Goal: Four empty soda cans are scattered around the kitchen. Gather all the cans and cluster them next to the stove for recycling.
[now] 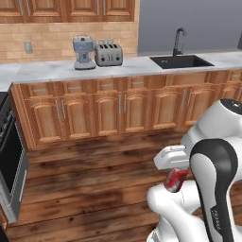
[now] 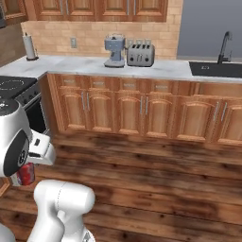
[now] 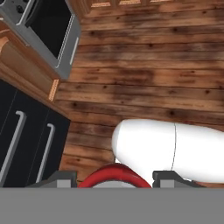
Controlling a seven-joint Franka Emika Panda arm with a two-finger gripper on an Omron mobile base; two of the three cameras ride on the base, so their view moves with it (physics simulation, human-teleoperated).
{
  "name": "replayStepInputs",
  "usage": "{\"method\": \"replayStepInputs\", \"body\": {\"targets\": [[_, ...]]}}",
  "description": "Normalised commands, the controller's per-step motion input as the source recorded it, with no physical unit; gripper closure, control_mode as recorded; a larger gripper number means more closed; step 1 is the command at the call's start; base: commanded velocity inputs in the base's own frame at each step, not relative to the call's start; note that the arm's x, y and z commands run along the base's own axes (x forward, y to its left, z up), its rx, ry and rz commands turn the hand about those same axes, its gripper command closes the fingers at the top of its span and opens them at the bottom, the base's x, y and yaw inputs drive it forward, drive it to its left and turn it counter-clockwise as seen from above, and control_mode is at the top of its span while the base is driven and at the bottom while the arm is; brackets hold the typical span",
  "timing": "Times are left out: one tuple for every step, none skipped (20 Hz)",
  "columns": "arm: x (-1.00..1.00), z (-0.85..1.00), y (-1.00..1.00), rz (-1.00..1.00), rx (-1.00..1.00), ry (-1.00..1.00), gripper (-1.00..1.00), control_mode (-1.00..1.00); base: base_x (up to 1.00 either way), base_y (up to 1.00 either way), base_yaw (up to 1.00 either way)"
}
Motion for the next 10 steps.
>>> {"method": "replayStepInputs", "body": {"targets": [[0.0, 0.0, 0.0, 0.0, 0.0, 0.0, 1.0, 1.0, 0.5, 0.0, 0.15], [0.0, 0.0, 0.0, 0.0, 0.0, 0.0, 1.0, 1.0, 0.55, 0.0, 0.15], [0.0, 0.0, 0.0, 0.0, 0.0, 0.0, 1.0, 1.0, 0.59, 0.0, 0.17], [0.0, 0.0, 0.0, 0.0, 0.0, 0.0, 1.0, 1.0, 0.63, 0.0, 0.17], [0.0, 0.0, 0.0, 0.0, 0.0, 0.0, 1.0, 1.0, 0.66, 0.0, 0.17], [0.0, 0.0, 0.0, 0.0, 0.0, 0.0, 1.0, 1.0, 0.69, 0.0, 0.15], [0.0, 0.0, 0.0, 0.0, 0.0, 0.0, 1.0, 1.0, 0.74, 0.0, 0.12], [0.0, 0.0, 0.0, 0.0, 0.0, 0.0, 1.0, 1.0, 0.75, 0.0, 0.1], [0.0, 0.0, 0.0, 0.0, 0.0, 0.0, 1.0, 1.0, 0.8, 0.0, 0.09], [0.0, 0.0, 0.0, 0.0, 0.0, 0.0, 1.0, 1.0, 0.8, 0.0, 0.1]]}}
